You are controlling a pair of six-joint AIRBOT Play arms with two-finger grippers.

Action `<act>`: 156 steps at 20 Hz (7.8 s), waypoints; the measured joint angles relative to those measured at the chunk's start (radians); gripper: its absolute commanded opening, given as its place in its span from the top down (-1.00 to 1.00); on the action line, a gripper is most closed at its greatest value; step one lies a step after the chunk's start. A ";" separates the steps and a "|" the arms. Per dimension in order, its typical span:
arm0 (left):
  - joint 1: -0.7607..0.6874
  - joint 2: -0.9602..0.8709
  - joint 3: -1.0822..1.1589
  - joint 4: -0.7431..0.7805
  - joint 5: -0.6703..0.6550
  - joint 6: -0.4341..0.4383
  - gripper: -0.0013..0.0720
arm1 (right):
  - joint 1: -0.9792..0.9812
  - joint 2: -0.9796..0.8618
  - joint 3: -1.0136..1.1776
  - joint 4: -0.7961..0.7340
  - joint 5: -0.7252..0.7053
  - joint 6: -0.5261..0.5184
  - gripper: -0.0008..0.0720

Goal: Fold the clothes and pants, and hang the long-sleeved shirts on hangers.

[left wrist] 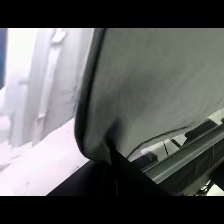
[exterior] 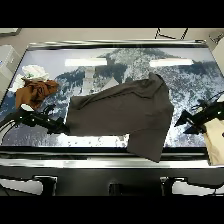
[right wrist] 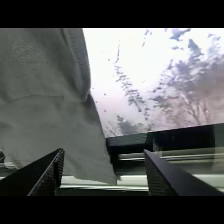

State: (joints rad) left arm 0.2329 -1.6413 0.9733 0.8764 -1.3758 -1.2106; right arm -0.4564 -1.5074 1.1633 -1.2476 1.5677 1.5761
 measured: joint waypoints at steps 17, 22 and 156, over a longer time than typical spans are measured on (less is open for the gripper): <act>0.008 0.255 0.194 -0.006 -0.006 -0.029 0.90 | 0.099 0.006 0.109 0.259 -0.250 -0.190 0.85; 0.040 0.470 0.713 -0.022 0.157 -0.064 0.90 | 0.105 0.205 0.676 0.247 -0.342 -0.234 0.85; -0.013 -0.166 0.573 0.110 -0.028 -0.181 0.90 | 0.156 -0.154 0.242 0.279 -0.360 0.033 0.84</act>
State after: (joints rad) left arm 0.2195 -1.8072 1.5463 0.9867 -1.4040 -1.3918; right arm -0.3004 -1.6619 1.4055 -0.9688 1.2072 1.6093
